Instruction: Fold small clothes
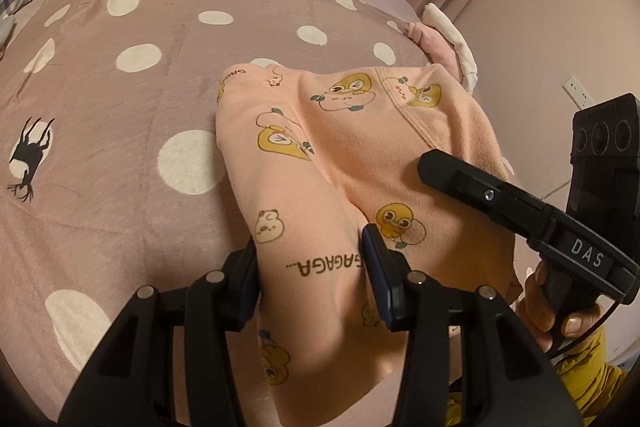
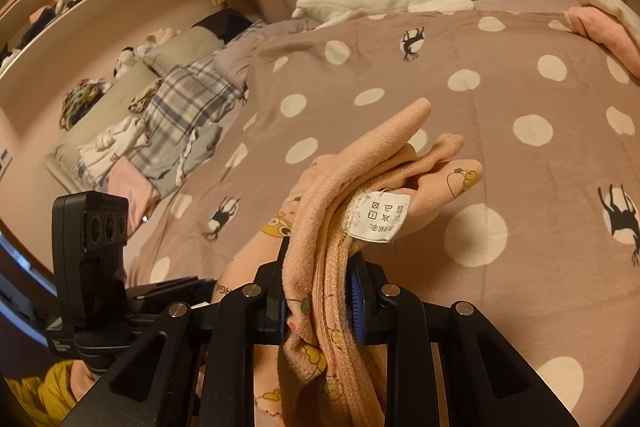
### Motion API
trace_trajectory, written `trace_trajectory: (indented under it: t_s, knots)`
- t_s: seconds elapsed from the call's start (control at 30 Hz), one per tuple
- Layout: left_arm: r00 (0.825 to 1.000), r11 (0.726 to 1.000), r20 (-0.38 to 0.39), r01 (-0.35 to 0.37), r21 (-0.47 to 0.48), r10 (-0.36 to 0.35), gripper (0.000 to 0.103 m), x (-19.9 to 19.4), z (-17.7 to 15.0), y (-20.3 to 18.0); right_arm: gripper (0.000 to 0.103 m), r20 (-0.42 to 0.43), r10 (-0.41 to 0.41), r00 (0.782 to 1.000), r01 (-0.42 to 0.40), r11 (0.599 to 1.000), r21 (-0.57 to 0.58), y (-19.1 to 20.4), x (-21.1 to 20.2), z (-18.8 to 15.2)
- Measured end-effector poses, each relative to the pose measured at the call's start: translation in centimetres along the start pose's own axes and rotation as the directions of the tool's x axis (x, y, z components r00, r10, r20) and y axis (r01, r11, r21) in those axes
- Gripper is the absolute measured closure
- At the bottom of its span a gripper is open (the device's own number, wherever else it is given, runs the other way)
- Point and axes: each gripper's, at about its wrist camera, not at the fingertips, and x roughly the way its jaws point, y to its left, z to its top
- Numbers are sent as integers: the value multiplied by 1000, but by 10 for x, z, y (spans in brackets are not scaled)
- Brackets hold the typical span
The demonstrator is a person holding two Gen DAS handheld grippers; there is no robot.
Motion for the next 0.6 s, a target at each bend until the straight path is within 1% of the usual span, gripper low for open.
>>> trace_trajectory:
  t_s: [0.23, 0.6]
  knots:
    - [1000, 1000, 12, -6, -19, 6, 58, -4, 0, 10, 77, -15, 2, 1000, -2, 1000, -22, 10, 10, 5]
    - [999, 1000, 25, -21, -11, 21, 58, 0, 20, 21, 77, -9, 3, 1000, -3, 999, -35, 14, 17, 12]
